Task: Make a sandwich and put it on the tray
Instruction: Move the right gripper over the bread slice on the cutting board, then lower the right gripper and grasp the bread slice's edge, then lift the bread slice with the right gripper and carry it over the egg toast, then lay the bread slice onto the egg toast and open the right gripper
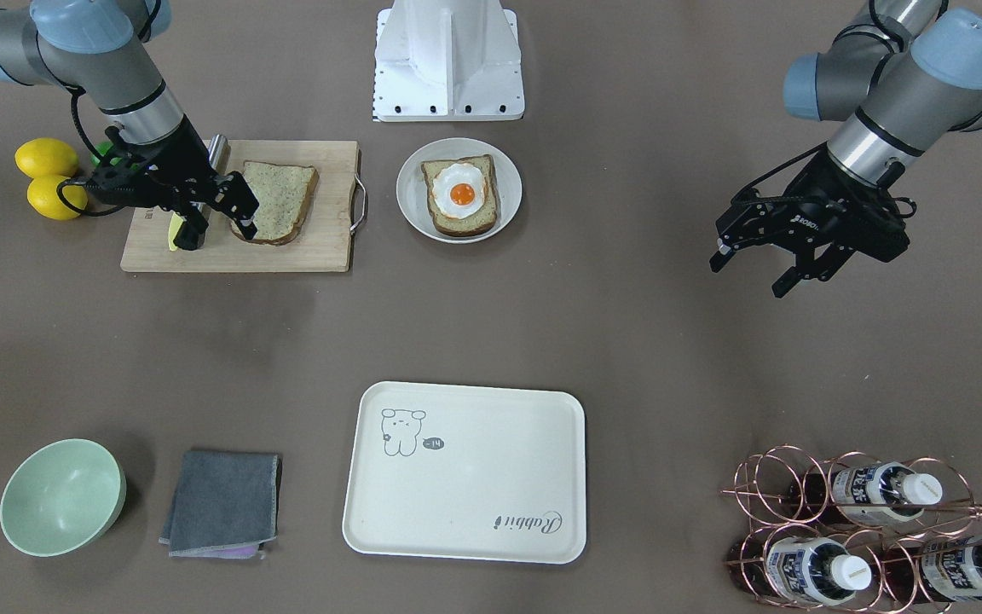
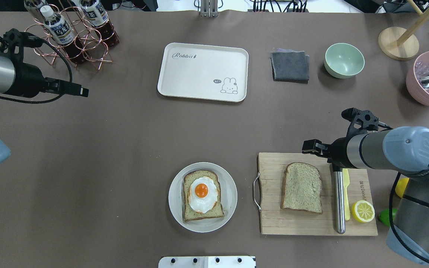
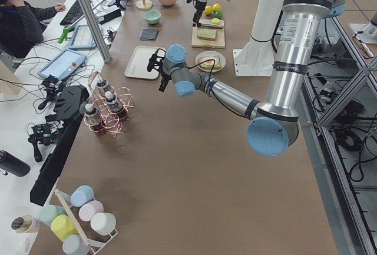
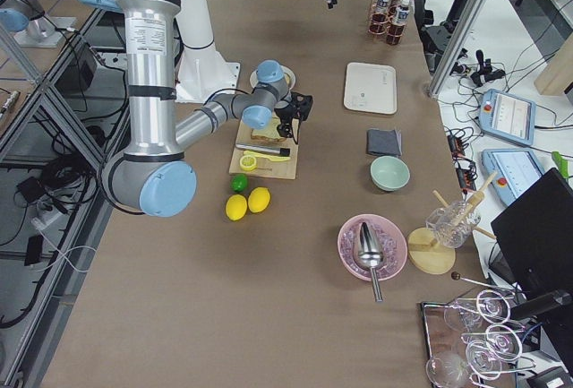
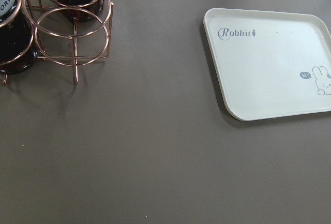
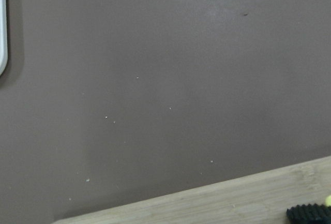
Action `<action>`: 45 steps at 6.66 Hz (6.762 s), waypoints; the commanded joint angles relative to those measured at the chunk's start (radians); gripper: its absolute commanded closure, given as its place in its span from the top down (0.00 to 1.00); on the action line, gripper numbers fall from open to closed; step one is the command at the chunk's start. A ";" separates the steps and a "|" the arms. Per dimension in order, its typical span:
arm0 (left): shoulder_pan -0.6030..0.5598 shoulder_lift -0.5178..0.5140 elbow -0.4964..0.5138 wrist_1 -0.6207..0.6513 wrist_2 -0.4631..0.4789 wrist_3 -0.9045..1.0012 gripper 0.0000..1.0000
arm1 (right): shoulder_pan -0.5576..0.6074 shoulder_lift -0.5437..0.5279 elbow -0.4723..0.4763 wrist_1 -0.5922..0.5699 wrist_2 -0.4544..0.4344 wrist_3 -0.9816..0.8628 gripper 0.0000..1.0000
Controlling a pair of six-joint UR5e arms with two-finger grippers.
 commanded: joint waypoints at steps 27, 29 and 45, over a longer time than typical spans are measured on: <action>0.018 0.030 0.006 0.005 0.012 -0.045 0.98 | -0.137 0.475 -0.008 -0.116 0.014 -0.047 0.00; 0.010 0.038 0.007 0.005 -0.011 -0.047 0.98 | -0.174 0.506 -0.049 -0.113 0.010 -0.126 0.00; 0.015 0.022 0.009 0.005 -0.010 -0.079 0.98 | -0.222 0.481 -0.189 -0.100 -0.118 -0.205 0.00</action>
